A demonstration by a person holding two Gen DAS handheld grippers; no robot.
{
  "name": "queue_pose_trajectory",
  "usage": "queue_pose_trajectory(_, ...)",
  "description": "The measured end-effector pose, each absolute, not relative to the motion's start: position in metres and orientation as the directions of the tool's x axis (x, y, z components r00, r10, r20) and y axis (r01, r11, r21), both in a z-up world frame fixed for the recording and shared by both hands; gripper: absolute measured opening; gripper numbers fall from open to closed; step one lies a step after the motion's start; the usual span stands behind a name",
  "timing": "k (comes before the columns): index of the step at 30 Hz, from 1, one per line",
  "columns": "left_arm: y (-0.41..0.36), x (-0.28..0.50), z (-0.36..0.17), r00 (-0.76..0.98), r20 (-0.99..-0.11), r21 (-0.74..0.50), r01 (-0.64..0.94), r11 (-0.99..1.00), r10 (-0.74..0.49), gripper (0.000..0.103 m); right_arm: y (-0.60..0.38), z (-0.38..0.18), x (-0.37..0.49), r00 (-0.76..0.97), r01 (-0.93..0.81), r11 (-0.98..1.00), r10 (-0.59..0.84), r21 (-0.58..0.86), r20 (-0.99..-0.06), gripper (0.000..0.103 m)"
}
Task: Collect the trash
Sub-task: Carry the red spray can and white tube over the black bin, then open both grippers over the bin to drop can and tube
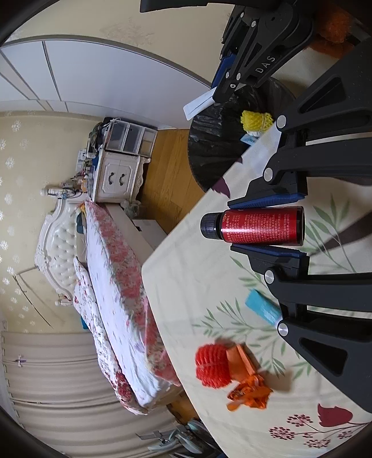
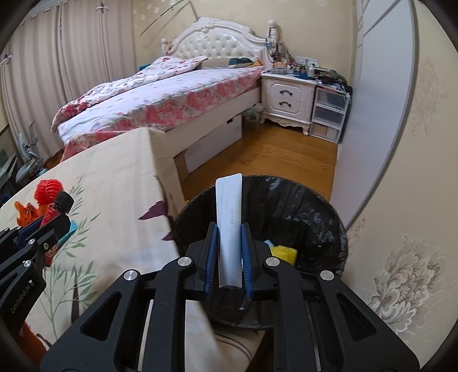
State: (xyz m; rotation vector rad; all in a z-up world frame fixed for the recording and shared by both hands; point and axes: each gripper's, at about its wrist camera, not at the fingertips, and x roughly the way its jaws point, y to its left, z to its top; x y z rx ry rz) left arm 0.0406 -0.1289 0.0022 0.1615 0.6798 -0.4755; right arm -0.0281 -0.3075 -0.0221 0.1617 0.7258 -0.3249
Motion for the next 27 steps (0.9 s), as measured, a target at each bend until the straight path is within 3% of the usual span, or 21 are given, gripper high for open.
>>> queue_pose_trajectory(27, -0.235, 0.083, -0.024, 0.623, -0.675, 0.053, 0.576, 0.816, -0.396, 0.025, -0.371, -0.054, -0.003, 0.637, 0.483, 0.874, -0.308, 0.054, -0.707, 0.016)
